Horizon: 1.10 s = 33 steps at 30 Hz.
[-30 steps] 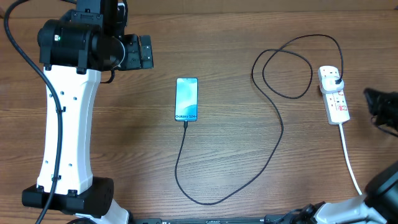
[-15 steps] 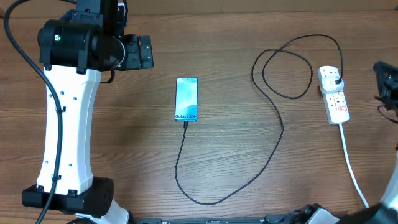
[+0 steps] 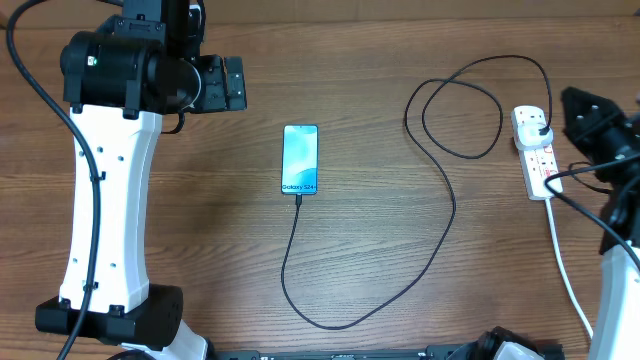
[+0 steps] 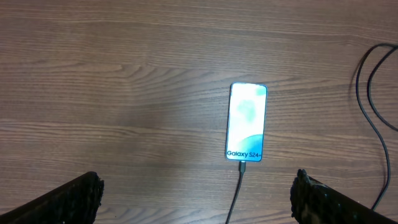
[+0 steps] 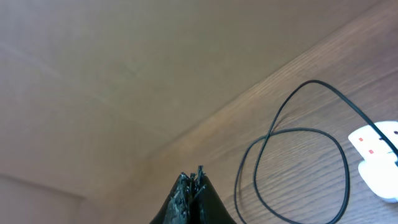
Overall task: Plug charger to phone and switch on socket
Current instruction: 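Lift the right gripper off the power strip and pull back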
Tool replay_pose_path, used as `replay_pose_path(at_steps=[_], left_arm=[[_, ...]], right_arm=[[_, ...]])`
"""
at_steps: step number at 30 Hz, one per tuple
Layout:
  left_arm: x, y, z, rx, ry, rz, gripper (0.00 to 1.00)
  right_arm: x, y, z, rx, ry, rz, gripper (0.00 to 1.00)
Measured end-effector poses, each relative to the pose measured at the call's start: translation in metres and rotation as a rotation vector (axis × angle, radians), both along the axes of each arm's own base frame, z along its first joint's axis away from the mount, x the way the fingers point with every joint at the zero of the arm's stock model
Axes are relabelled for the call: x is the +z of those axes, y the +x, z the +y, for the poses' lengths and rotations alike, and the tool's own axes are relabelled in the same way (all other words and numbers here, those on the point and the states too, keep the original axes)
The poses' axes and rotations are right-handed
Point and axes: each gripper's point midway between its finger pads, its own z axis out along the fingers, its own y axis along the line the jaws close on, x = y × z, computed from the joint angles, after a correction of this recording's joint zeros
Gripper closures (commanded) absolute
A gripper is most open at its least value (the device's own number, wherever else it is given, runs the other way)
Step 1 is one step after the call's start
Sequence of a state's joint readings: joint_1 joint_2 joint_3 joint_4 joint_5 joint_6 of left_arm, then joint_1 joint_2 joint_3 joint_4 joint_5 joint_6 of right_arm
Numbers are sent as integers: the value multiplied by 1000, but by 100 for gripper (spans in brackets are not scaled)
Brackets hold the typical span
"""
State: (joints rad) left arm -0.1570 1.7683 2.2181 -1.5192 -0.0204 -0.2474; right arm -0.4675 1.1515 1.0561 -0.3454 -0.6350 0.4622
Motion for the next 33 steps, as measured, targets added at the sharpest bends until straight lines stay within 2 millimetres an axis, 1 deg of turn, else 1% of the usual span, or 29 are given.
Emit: replay_pose_path(at_steps=[4, 9, 14, 20, 24, 27, 29, 31, 33], left_arm=[[0, 0, 0, 0, 0, 0, 1], [0, 0, 0, 0, 0, 0, 1], [0, 0, 0, 0, 0, 0, 0], [0, 0, 0, 0, 0, 0, 0], [0, 0, 0, 0, 0, 0, 1], [0, 0, 0, 0, 0, 0, 0], [0, 0, 0, 0, 0, 0, 0], [0, 0, 0, 0, 0, 0, 0], [0, 0, 0, 0, 0, 0, 0]], right_arm=[[-10, 6, 27, 67, -133, 17, 96], [-22, 13, 72, 146, -333, 32, 96], [-26, 15, 113, 174, -507, 27, 96], [-26, 10, 141, 166, -662, 17, 96], [-20, 4, 152, 165, -725, -7, 96], [-7, -7, 150, 147, -739, -36, 96], [7, -18, 145, 127, -738, -66, 96], [25, -35, 138, 103, -728, -105, 96], [38, -51, 132, 87, -717, -135, 96]])
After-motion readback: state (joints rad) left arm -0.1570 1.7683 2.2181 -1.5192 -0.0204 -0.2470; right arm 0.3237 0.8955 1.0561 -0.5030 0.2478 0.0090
